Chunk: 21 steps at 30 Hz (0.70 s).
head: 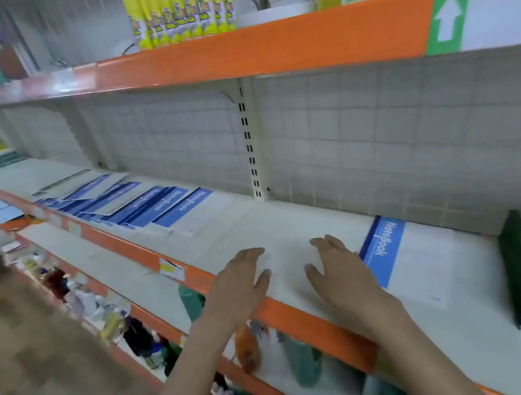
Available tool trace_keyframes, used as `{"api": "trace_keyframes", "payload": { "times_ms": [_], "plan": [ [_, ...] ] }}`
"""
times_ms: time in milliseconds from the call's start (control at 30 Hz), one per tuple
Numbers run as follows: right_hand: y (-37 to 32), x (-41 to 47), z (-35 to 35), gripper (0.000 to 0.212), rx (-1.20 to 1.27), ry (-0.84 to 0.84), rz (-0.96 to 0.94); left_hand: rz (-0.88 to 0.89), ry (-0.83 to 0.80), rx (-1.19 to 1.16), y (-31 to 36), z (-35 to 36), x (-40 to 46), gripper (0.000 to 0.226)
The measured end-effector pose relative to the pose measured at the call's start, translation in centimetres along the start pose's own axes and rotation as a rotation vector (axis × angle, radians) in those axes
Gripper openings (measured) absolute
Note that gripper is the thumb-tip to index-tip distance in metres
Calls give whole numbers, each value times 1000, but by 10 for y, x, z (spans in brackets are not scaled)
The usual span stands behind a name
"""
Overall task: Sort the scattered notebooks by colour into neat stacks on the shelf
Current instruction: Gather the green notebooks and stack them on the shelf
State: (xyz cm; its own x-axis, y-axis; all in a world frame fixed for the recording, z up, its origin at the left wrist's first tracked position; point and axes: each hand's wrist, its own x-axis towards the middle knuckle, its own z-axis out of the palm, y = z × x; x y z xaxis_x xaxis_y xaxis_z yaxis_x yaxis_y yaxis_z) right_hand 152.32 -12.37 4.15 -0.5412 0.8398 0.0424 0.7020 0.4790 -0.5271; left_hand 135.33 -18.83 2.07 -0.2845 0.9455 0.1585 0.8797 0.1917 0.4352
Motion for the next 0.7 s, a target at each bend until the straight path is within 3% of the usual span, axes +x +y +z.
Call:
{"api": "trace_keyframes", "payload": {
  "times_ms": [267,700],
  "plan": [
    [-120,22,84,44,44,-156,-251,-129,97,89,-104,-66,-52,44],
    [-243,72,184,44,69,-272,-487,-403,170,294,-245,-113,-94,44]
  ]
}}
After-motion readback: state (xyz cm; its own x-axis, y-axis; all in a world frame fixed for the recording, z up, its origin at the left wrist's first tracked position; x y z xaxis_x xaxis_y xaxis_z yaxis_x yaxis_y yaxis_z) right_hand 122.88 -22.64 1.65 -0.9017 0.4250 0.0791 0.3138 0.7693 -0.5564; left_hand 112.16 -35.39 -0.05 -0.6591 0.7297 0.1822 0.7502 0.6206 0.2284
